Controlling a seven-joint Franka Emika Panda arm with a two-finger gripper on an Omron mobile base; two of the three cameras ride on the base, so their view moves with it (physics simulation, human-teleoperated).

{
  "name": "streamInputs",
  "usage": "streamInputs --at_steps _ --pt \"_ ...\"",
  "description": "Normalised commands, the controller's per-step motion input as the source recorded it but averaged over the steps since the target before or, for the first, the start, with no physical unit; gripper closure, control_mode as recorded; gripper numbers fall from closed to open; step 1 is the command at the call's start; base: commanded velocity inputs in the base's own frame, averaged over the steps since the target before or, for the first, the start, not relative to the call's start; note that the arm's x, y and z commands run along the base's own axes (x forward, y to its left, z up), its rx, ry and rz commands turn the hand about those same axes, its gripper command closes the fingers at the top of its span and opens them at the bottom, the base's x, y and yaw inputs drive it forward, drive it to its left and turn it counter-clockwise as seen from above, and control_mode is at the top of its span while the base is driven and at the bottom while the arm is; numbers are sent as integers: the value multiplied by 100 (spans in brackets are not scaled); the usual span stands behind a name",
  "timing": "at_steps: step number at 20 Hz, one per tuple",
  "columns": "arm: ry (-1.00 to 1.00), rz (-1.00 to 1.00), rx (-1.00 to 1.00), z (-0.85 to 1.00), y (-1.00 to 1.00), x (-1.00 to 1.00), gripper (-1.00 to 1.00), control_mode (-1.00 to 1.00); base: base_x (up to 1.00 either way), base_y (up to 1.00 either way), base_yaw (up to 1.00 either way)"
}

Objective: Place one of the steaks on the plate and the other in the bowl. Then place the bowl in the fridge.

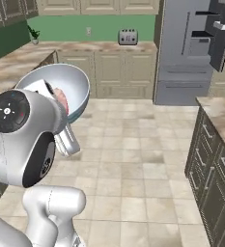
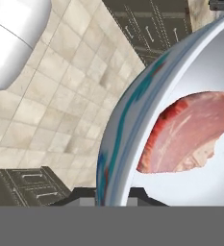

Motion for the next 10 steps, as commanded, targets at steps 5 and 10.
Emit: streamInputs --at_steps 5,10 --pt "0 0 0 0 0 0 100 100 100 96 -24" --pt "0 0 0 0 0 0 100 100 100 -7 -6"
